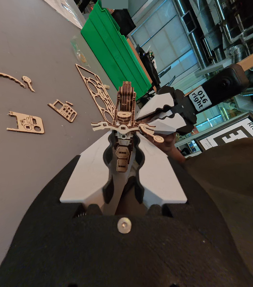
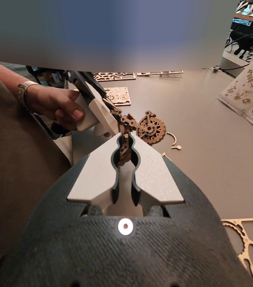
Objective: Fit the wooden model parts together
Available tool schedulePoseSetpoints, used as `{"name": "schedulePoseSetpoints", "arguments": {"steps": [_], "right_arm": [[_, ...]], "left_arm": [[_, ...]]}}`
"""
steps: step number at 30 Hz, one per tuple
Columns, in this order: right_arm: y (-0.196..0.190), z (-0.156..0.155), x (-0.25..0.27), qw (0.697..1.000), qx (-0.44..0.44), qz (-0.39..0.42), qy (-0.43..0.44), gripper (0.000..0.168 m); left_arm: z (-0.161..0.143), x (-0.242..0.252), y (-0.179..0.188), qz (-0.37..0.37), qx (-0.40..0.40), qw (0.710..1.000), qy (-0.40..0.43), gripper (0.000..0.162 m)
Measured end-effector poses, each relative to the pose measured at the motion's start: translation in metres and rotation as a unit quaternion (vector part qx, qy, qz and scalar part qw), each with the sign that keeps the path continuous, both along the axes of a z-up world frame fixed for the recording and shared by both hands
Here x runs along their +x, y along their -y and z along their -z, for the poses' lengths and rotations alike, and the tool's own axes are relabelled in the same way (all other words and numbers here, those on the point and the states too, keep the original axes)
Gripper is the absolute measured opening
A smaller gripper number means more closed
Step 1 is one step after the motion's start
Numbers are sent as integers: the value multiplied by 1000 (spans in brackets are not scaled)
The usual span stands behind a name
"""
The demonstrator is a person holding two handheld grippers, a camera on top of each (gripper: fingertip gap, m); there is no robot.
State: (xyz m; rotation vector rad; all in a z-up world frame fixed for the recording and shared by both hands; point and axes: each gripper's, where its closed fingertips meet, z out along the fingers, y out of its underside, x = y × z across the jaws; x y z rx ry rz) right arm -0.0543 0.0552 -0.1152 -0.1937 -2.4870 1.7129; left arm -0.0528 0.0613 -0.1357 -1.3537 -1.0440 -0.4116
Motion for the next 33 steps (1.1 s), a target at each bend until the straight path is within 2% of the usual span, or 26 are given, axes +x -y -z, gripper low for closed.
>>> {"name": "schedulePoseSetpoints", "arguments": {"steps": [14,26,33], "right_arm": [[-1,0,-1,1000,8,-2,-13,5],[-5,0,6,999,-14,-45,12,2],[-5,-2,9,998,-18,-56,-13,1]], "left_arm": [[0,0,1,3,7,1000,6,21],[0,5,-3,29,19,999,26,21],[0,7,-5,38,37,998,43,20]]}}
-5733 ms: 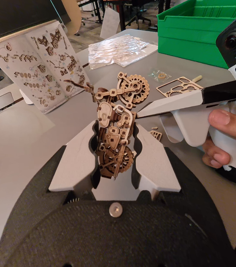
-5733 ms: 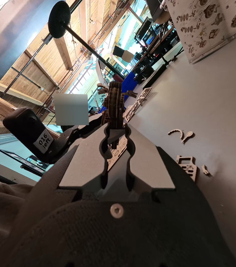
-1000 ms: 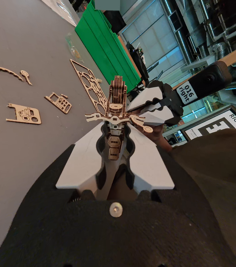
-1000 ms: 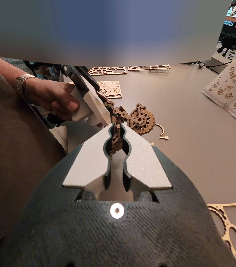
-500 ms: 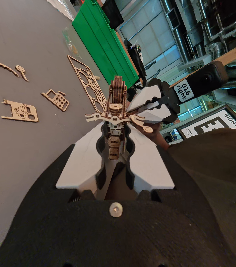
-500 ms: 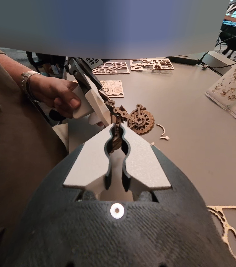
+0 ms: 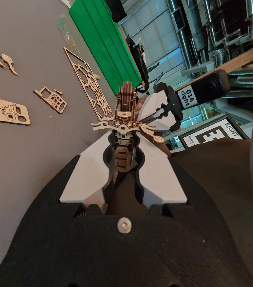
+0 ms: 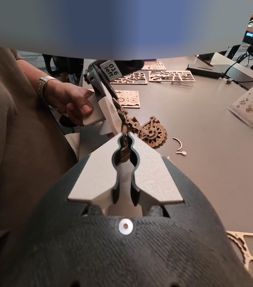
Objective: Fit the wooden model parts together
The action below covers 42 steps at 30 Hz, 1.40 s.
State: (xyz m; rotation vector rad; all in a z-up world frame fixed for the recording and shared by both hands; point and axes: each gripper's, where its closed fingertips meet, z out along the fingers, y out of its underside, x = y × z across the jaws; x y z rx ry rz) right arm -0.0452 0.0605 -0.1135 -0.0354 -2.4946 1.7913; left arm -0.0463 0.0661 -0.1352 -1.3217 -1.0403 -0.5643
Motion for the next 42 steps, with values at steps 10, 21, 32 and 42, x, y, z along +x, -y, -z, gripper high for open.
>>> {"name": "schedulePoseSetpoints", "arguments": {"steps": [10,21,32,42], "right_arm": [[0,-5,6,999,-8,-10,-52,1],[-1,-10,7,998,-9,-8,-69,2],[-6,-24,-3,998,-58,19,-16,18],[-6,-19,-14,986,-88,73,118,13]], "left_arm": [[-7,5,-2,20,34,999,5,21],[-11,7,-2,24,37,999,-19,21],[-10,2,3,5,36,999,-25,21],[-11,-16,20,-55,38,997,-33,21]]}}
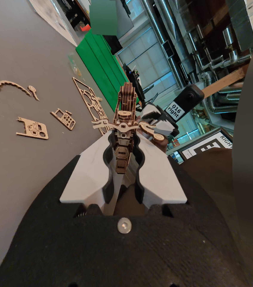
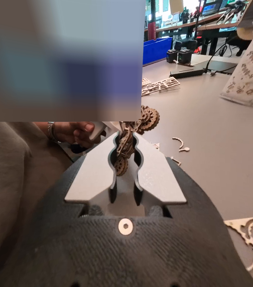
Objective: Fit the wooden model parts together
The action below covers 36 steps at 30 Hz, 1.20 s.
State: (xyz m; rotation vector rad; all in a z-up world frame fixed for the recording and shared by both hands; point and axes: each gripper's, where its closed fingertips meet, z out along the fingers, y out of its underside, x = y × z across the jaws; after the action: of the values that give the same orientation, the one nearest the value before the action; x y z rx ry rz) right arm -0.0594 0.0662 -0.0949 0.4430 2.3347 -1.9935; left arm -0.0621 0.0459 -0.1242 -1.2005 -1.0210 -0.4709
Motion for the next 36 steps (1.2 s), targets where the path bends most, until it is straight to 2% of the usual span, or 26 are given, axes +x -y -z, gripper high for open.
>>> {"name": "schedulePoseSetpoints", "arguments": {"steps": [4,7,14,25,30,36], "right_arm": [[1,10,0,1000,20,6,9,12],[3,13,1,1000,26,10,5,10],[6,28,3,998,51,-1,26,16],[21,25,10,993,99,28,-66,14],[14,23,6,994,93,39,-53,9],[13,27,7,996,82,26,-9,12]], "left_arm": [[2,-2,1,-8,-8,1000,0,21],[12,-6,2,-20,-24,999,30,21],[12,-13,11,-32,40,995,82,20],[7,-15,16,-37,83,991,95,21],[5,-15,14,-40,83,992,90,21],[5,-14,12,-42,79,992,88,21]]}}
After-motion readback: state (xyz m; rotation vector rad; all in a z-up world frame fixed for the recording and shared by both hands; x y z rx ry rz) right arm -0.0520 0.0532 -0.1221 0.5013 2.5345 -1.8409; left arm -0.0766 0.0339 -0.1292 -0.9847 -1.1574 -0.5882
